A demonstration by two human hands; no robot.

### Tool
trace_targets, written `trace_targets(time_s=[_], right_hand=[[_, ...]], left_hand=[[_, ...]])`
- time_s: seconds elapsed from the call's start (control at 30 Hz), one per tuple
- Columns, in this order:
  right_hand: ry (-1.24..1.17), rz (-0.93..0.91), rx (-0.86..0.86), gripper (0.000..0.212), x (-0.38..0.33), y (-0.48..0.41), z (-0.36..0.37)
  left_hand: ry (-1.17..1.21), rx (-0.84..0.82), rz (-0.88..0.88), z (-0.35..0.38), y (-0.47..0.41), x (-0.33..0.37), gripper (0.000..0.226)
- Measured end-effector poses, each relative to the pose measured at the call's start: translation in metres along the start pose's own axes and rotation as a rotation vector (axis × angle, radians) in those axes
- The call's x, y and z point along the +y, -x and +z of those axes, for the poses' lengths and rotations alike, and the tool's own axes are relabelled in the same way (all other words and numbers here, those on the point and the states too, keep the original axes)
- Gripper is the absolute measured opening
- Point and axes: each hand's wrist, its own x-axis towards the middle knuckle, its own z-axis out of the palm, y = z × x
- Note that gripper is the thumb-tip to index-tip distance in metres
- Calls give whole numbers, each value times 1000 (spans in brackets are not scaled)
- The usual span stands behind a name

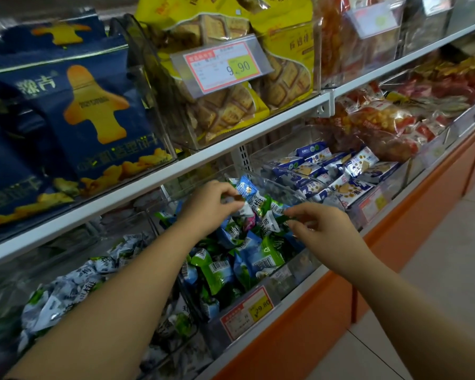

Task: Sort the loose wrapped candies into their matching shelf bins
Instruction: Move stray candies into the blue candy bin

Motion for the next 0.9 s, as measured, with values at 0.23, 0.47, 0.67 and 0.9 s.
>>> trace_targets(time_s=[0.23, 0.47, 0.67, 0.9], right_hand=[[-244, 6, -10, 50, -13, 1, -1], [-120, 100, 195, 34, 5, -3, -9], [-126, 94, 207, 30, 6, -5, -11], [-206, 98, 181, 40, 2, -3, -18]], left_hand=[[414, -226, 79, 12, 11, 47, 6], [108, -200, -28, 32, -6, 27, 29], [-80, -349, -51, 52, -16, 23, 53], [-18, -180, 10, 51, -11, 20, 41]])
